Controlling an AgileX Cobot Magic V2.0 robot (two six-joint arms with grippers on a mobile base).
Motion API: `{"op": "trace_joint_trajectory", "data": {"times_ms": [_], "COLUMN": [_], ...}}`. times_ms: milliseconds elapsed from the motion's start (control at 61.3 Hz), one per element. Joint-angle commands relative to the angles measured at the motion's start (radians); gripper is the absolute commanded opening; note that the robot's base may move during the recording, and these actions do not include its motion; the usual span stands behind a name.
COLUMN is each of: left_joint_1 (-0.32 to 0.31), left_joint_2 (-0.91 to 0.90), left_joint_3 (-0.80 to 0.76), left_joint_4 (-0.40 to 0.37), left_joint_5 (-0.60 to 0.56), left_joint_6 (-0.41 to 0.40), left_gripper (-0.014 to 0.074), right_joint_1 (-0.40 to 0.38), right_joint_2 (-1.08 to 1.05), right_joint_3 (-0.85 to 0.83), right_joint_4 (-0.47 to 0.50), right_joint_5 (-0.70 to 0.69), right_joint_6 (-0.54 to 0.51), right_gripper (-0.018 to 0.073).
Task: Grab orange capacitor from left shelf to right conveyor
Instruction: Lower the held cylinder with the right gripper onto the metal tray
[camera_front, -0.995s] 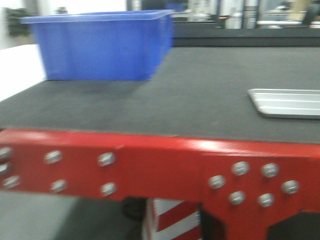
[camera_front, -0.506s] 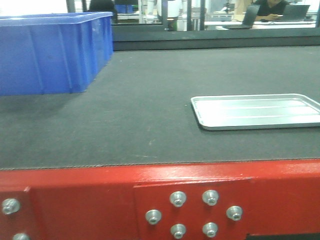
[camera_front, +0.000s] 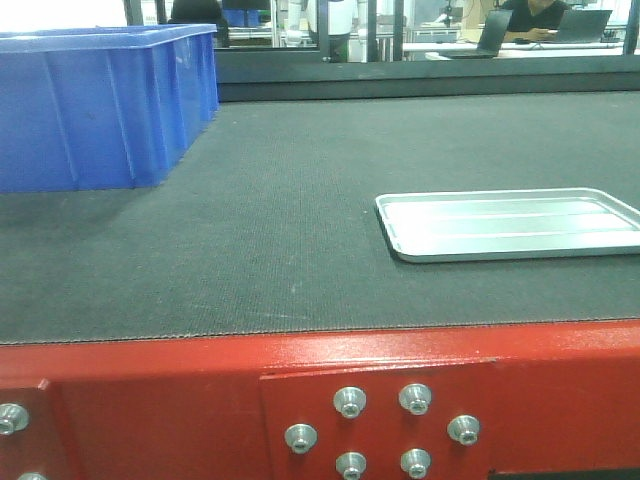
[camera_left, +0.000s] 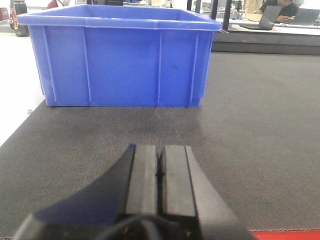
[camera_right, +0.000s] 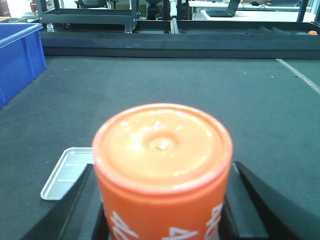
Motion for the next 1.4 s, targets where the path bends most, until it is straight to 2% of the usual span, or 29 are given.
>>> {"op": "trace_joint_trajectory", "data": {"times_ms": [0,359,571,685,783,930,1093,1387], "left_joint_1": [-0.006,-0.006,-0.006,-0.006,-0.006,-0.006,-0.006,-0.006], "left_joint_2": [-0.013,-0.013,-0.013,-0.013,-0.013,-0.013,-0.013,-0.013], "left_joint_3": [-0.004,-0.004,-0.004,-0.004,-0.004,-0.004,-0.004,-0.004], "left_joint_4": [-0.002,-0.002,-0.002,-0.002,-0.002,-0.002,-0.002,-0.002], "left_joint_5": [-0.085,-0.085,-0.085,-0.085,-0.085,-0.085,-0.085,-0.085], "left_joint_6": [0.000,0.000,0.000,0.000,0.000,0.000,0.000,0.000], "left_gripper": [-0.0127,-0.0127,-0.0127,-0.0127,-0.0127,-0.0127,-0.0127,-0.0127], "right_joint_1": [0.002,0.002,0.002,0.003,0.006,0.040,0.070,0.071], "right_joint_2": [0.015,0.016,0.119,0.250,0.376,0.586,0.816,1.125], "right_joint_3": [-0.028,-0.028,-0.031,-0.032,-0.032,-0.032,-0.032,-0.032], "right_joint_4": [-0.016,-0.016,-0.016,-0.011,-0.009,-0.009,-0.009,-0.009], "right_joint_5": [-0.090,-0.097,-0.206,-0.347,-0.529,-0.801,-1.020,-1.173], "right_joint_6": [-0.003,-0.003,-0.003,-0.003,-0.003,-0.003,-0.003,-0.003], "right_gripper": [0.0037,0.0037,0.0037,0.0037,0.0037,0.0037,0.0037,0.0037]}}
